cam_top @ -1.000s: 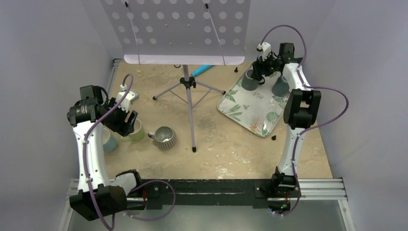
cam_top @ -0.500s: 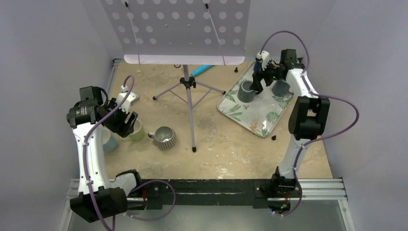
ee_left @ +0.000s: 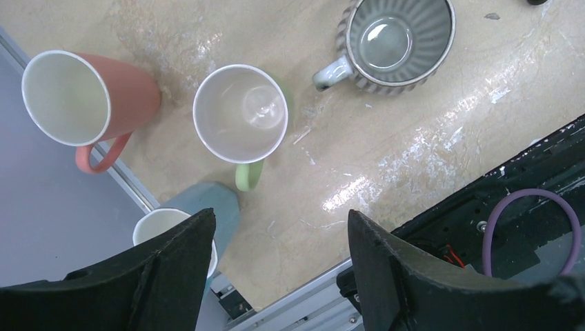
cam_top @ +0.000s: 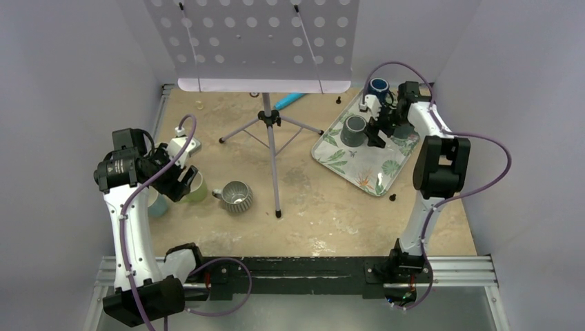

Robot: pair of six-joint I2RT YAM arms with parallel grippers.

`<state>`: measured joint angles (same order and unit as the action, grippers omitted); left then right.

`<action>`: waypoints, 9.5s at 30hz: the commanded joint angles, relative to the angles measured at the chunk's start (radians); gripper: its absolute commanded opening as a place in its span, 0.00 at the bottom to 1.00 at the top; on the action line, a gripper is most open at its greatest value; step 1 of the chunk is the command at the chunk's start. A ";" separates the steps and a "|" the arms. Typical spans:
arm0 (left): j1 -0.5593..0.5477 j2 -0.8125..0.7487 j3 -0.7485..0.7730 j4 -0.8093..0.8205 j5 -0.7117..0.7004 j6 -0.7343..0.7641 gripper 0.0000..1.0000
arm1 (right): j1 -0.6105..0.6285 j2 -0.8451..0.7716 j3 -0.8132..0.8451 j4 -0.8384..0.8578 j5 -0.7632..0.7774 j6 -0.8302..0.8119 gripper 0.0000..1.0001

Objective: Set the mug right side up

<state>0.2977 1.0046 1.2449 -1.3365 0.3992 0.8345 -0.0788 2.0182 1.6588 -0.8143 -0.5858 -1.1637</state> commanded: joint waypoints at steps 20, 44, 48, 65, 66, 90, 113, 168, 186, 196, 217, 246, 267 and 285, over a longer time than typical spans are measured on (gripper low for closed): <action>-0.005 0.005 -0.004 -0.015 -0.057 0.000 0.74 | 0.027 0.155 0.172 -0.044 -0.066 -0.189 0.63; -0.050 -0.061 0.031 -0.201 0.520 -0.025 0.76 | 0.103 -0.446 -0.339 0.575 0.000 0.727 0.00; -0.049 -0.080 0.065 -0.236 0.794 -0.062 0.80 | 0.208 -0.664 -0.546 0.685 0.102 0.906 0.00; -0.050 -0.214 0.058 0.399 1.124 -0.999 0.83 | 0.692 -1.299 -0.833 1.048 0.075 1.434 0.00; -0.049 -0.221 0.048 0.451 1.125 -1.067 0.84 | 0.727 -1.300 -0.827 1.078 0.096 1.453 0.00; -0.059 -0.278 0.057 0.849 1.039 -1.513 0.86 | 1.145 -0.744 -0.558 1.571 0.192 1.593 0.00; -0.293 -0.216 0.106 0.067 0.531 -0.426 0.00 | 1.128 -0.994 -0.657 0.832 0.691 1.280 0.99; -1.166 -0.029 -0.288 0.299 -0.309 -0.260 0.70 | -0.325 -0.311 -0.535 1.102 0.400 2.165 0.82; -1.163 -0.080 -0.311 0.316 -0.312 -0.272 0.71 | -0.346 -0.151 -0.513 1.101 0.396 2.288 0.79; -1.164 -0.082 -0.311 0.317 -0.315 -0.263 0.71 | -0.346 -0.021 -0.409 1.052 0.378 2.277 0.76; -1.163 -0.113 -0.308 0.313 -0.320 -0.245 0.71 | -0.248 -0.042 -0.391 0.909 0.209 1.858 0.64; -1.163 -0.116 -0.312 0.301 -0.307 -0.235 0.71 | -0.078 0.327 0.375 0.054 0.762 1.455 0.68; -1.163 -0.105 -0.275 0.291 -0.324 -0.253 0.71 | -0.017 0.086 0.225 0.197 0.457 1.344 0.00; -0.957 -0.034 -0.101 0.276 -0.070 -0.335 0.77 | 0.095 -0.272 -0.262 0.569 0.394 1.242 0.26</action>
<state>-0.6666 0.9588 1.1210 -1.0595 0.2539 0.5224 -0.0032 1.7325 1.3556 -0.2245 -0.2150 0.1776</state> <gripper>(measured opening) 0.767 0.082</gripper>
